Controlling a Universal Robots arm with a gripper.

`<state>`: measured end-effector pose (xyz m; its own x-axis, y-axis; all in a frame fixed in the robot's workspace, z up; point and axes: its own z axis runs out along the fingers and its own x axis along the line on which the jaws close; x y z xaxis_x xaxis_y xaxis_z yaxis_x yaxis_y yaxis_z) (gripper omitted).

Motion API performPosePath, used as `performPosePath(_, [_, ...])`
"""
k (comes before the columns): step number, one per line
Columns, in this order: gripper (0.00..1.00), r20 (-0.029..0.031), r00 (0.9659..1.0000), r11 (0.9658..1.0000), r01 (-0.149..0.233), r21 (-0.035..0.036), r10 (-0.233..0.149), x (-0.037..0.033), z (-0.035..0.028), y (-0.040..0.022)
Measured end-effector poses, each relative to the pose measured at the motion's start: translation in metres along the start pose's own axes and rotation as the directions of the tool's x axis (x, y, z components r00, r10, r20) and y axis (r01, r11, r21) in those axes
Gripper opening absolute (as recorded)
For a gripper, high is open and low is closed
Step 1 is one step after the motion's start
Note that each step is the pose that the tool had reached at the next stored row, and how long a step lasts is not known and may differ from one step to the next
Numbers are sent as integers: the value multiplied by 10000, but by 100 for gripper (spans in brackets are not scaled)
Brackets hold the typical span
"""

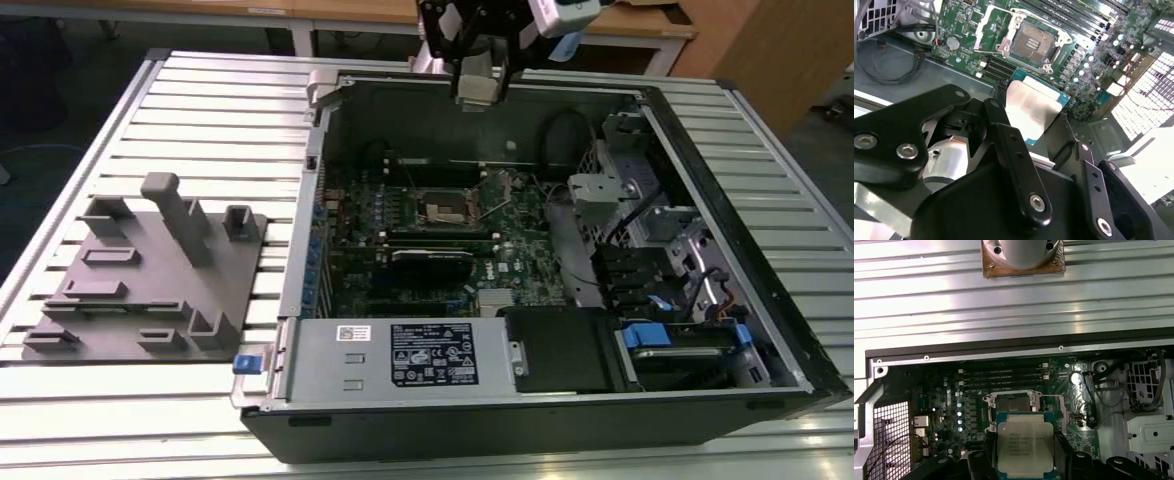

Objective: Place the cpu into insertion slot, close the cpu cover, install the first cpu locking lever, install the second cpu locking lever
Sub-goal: 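Place the cpu into insertion slot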

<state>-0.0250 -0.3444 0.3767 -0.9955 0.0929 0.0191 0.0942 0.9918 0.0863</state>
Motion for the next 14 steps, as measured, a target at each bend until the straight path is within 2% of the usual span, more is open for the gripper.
performPosePath(4, [54,0,10000,10000,-2,0,2,23,0,-2])
performPosePath(11, [54,0,10000,10000,-2,8,2,24,-1,-3])
performPosePath(14, [54,18,9998,9998,-177,31,176,25,1,-3])
